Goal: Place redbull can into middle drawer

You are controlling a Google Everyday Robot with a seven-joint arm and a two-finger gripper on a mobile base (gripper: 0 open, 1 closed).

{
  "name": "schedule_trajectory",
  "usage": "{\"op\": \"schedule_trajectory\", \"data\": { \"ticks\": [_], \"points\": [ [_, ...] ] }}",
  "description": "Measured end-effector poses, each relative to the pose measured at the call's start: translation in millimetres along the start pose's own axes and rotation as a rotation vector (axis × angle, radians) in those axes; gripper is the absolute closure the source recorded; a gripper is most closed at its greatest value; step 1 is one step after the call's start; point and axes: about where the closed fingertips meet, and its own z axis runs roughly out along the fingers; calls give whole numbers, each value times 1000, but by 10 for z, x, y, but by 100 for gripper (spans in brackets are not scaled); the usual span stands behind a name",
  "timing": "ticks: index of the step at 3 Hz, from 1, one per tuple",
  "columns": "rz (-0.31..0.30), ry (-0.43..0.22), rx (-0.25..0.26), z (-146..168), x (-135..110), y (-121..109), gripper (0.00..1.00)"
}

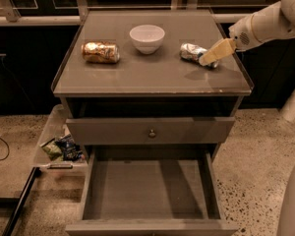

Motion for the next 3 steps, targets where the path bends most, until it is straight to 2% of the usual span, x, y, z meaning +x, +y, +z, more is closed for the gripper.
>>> {"op": "schedule_trajectory", "data": {
  "ticks": [1,2,3],
  "points": [
    [29,27,26,148,50,-13,0],
    [49,45,30,267,121,-17,0],
    [59,50,10,373,165,0,0]
  ]
}}
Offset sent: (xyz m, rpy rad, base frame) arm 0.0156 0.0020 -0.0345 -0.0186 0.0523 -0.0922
